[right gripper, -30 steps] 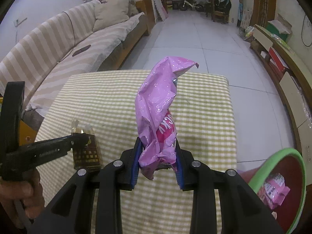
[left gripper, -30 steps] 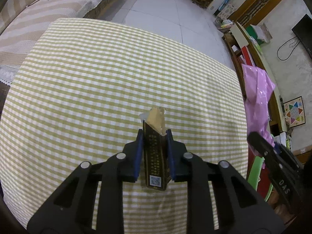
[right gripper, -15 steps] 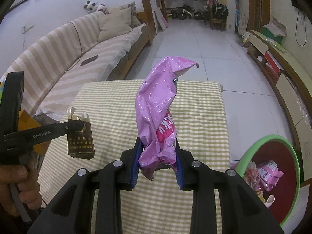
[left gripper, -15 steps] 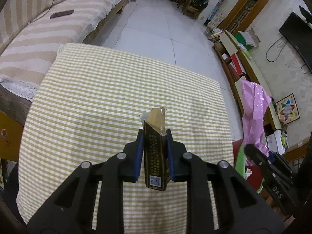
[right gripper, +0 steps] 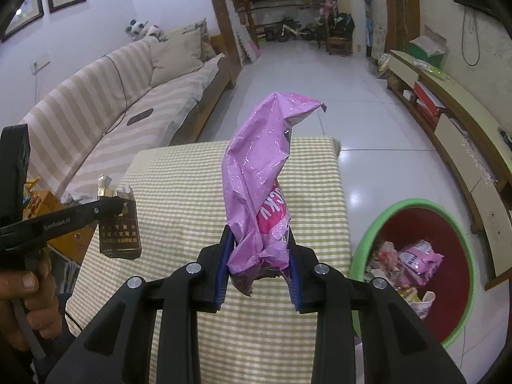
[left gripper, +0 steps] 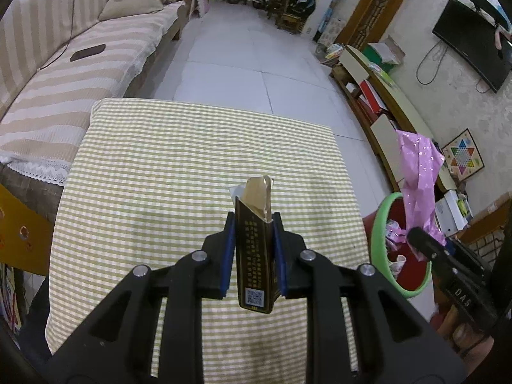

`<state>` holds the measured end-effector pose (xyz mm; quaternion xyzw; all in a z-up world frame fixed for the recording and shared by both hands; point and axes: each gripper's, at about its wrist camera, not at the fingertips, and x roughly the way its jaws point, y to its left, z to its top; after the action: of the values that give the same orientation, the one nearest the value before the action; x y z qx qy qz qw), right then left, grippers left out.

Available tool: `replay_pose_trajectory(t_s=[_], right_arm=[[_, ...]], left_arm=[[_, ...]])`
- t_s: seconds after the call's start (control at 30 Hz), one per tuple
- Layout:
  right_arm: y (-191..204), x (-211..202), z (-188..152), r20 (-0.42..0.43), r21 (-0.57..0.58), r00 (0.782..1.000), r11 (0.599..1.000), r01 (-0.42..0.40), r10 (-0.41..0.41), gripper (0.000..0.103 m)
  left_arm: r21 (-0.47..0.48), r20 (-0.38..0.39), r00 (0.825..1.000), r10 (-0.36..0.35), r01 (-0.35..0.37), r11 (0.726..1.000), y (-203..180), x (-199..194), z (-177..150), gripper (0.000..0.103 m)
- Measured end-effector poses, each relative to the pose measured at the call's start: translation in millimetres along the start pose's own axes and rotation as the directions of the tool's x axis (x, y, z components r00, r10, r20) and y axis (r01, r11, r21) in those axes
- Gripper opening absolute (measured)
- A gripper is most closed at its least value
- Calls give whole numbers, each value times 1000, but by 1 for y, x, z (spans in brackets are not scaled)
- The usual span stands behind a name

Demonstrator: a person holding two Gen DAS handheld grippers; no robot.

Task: Collect trash
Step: 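Carry the brown box and pink wrapper over the bucket and open both tools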

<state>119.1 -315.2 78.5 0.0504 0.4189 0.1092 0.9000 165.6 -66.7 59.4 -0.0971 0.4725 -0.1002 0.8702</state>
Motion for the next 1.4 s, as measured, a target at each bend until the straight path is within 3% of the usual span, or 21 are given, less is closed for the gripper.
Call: replay_pose_trajectory(t_s=[0.4,0.7,0.9,1.13,1.4], right_arm=[[-35,-37,-8,44,68,998,997,38,-42,29],[-79,-71,-21,61,138,993,986,90,-99,29],[-121,-96,-34,54,207,987,968,139,-154,29],[-161,-114,-49,49,274,981,947,168,-188,29],[-193,-111,-66,27,351,987,926,139,-158,29]], left_arm=[[94,5,999,-44,44,995,-44,-7,2,21],[194,-19,993,-118,119,974,-107,-3,-6,21],[253,-35,985,-167,171,952,-144,-1,-9,21],[326,-73,966,-249,259,909,-187,4,-11,21],[392,-113,948,-298,318,863,-223,21,-14,21]])
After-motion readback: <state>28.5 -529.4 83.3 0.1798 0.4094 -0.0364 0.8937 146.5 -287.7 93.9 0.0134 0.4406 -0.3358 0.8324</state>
